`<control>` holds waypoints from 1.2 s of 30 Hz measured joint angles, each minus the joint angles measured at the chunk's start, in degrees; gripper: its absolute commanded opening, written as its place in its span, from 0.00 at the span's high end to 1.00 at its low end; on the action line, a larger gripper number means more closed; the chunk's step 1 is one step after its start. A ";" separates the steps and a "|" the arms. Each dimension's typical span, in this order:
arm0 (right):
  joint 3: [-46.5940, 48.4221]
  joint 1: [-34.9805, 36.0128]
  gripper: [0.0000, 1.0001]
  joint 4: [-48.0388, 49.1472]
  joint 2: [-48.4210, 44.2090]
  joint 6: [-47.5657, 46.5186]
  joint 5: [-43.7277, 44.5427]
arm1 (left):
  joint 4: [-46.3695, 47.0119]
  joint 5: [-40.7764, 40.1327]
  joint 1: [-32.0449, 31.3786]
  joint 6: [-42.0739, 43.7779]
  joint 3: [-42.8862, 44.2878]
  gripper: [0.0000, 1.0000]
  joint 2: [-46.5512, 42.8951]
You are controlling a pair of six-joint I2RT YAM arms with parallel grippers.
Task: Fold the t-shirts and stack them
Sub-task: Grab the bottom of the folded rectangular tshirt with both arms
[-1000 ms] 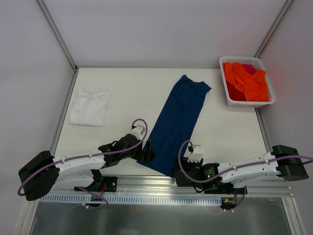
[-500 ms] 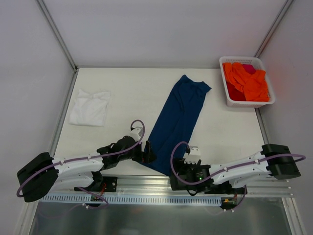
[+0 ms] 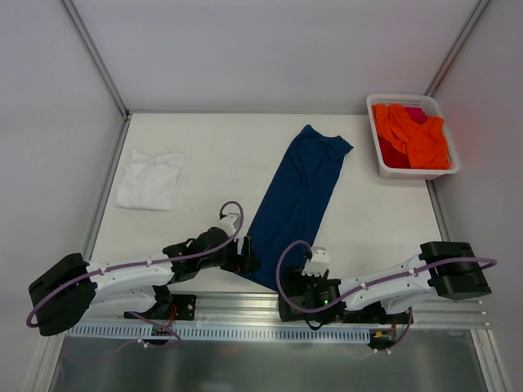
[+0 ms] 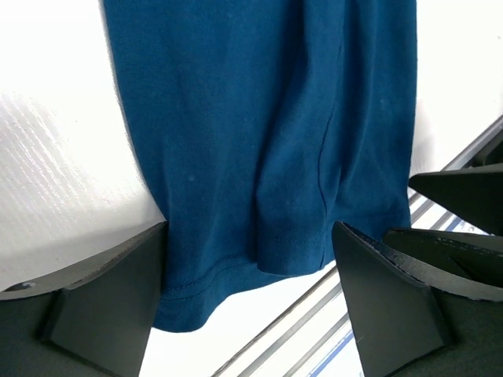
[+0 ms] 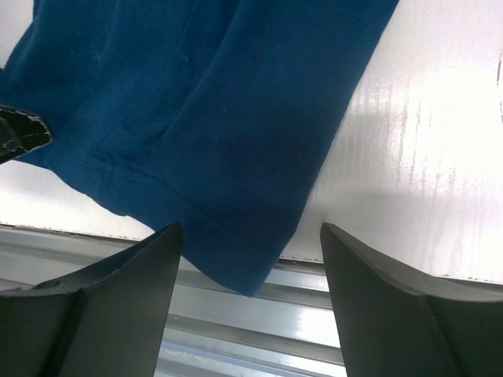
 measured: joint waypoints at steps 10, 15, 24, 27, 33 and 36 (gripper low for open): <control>0.00 -0.13 0.67 1.27 0.20 0.24 0.57 | -0.81 -0.70 -0.37 -0.72 1.01 0.35 2.08; 0.00 -0.24 0.76 1.42 1.20 0.28 0.55 | -1.22 -0.81 -0.46 -0.85 1.16 0.50 2.99; 0.07 -0.44 0.99 1.07 1.60 0.28 0.02 | -3.10 -0.85 -1.44 -1.49 1.31 1.00 4.26; 1.95 -0.39 0.99 -3.23 2.12 1.40 -0.52 | -3.21 -1.27 -3.54 -2.45 1.33 1.00 4.26; 8.83 2.14 1.00 -14.43 4.09 5.73 -0.92 | -6.58 -4.50 -12.59 -8.07 3.19 1.00 5.14; 11.19 4.63 1.00 -19.30 5.53 8.61 -1.55 | -9.22 -6.40 -16.81 -11.89 4.39 1.00 5.55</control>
